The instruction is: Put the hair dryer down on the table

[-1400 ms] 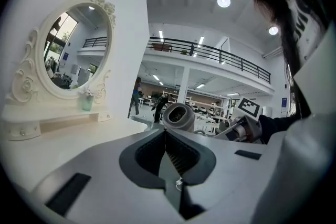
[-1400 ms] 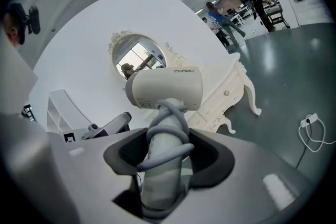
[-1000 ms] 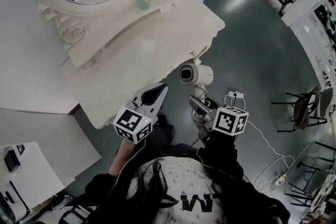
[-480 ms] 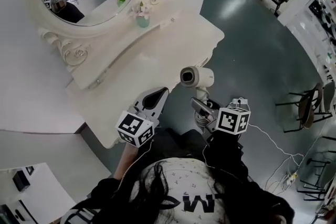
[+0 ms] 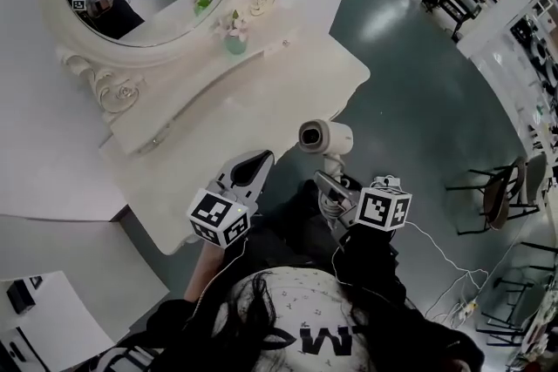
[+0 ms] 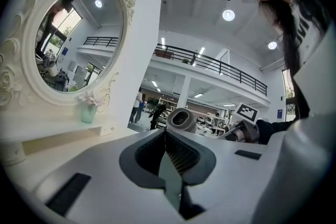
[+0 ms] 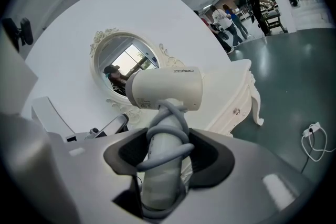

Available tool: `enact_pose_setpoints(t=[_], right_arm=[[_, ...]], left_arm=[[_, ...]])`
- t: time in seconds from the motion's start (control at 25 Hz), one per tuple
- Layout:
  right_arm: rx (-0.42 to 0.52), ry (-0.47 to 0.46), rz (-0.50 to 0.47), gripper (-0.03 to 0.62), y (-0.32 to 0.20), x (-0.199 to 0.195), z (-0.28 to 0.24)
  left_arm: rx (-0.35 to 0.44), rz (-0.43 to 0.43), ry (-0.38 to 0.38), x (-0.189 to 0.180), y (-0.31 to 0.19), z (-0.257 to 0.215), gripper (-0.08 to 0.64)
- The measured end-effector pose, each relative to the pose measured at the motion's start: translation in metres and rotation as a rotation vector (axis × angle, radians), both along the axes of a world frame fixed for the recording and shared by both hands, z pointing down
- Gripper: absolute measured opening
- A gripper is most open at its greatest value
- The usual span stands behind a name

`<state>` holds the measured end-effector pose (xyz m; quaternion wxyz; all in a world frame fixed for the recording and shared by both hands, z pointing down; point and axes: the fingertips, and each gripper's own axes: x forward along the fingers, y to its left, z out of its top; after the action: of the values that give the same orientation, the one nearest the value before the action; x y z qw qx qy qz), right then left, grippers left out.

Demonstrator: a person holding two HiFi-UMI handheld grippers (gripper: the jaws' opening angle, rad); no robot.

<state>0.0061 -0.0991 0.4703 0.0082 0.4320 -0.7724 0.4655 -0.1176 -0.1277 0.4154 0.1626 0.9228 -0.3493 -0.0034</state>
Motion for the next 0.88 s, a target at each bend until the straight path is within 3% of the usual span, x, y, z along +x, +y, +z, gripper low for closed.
enact_pose_setpoints(t=[0.44,0.88], right_arm=[[-0.039,-0.014,-0.098,0.232,-0.088,0.02,0.029],[-0.088,0.038,-0.248,0.232,-0.203,0.053,0.052]], left_arm=[[-0.042,-0.136,-0.054,0.003,-0.063,0.017,0.002],[-0.09,-0.278,-0.078,0.036,-0.151,0.017,0.002]])
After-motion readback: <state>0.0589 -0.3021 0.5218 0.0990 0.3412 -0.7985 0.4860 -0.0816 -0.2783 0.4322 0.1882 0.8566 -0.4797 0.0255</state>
